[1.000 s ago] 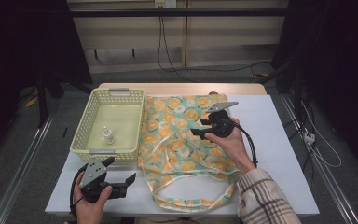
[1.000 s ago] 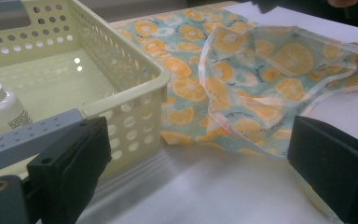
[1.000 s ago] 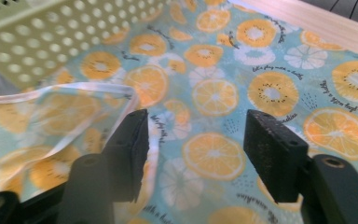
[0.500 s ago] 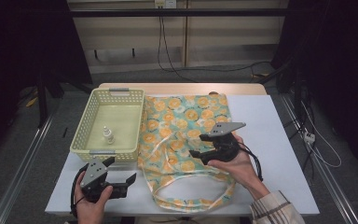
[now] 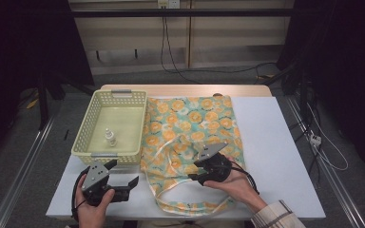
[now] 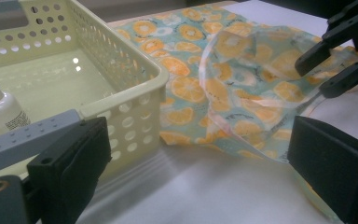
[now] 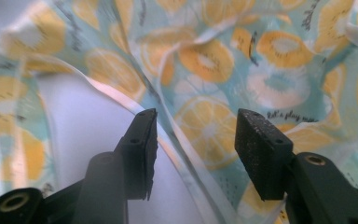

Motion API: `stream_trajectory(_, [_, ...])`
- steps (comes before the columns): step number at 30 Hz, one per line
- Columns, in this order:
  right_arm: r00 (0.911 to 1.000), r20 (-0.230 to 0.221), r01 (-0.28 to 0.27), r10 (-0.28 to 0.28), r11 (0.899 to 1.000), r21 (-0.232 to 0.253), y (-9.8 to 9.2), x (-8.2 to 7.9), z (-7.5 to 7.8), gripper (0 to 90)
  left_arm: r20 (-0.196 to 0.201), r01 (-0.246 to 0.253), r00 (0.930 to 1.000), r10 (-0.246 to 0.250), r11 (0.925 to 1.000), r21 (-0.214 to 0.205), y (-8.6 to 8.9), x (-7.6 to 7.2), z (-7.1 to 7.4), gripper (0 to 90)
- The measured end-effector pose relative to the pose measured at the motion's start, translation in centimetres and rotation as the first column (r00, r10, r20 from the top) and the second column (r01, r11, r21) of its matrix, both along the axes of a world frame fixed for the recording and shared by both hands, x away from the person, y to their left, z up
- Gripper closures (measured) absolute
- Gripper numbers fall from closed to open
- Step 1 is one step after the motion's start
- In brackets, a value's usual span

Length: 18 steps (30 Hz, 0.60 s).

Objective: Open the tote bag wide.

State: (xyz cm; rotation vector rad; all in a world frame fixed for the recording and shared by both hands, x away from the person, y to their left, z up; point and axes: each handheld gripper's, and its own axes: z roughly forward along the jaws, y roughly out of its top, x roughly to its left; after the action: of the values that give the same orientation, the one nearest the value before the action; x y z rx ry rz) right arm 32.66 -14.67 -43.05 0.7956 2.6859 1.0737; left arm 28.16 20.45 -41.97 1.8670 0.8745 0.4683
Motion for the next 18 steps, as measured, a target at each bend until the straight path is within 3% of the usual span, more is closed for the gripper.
stream_trajectory(4, [0.9999, -0.016, 0.003, -0.003, 0.999, -0.052, 0.0, 0.7, -1.0, 52.6, 0.002, 0.004, 1.0000, -0.004, 1.0000, 0.005, 0.0, 0.0, 0.0, 5.5])
stream_trajectory(11, [0.9988, -0.048, -0.016, 0.012, 0.997, -0.074, 0.1, 1.3, -2.0, 53.0, 0.000, 0.005, 1.0000, -0.005, 1.0000, 0.004, 0.0, 0.0, 0.0, 5.5])
stream_trajectory(18, [0.9987, -0.050, 0.007, -0.010, 0.998, -0.062, -0.3, 1.7, -2.0, 68.6, 0.000, 0.006, 1.0000, -0.006, 1.0000, 0.003, 0.0, 0.0, 0.0, 5.5])
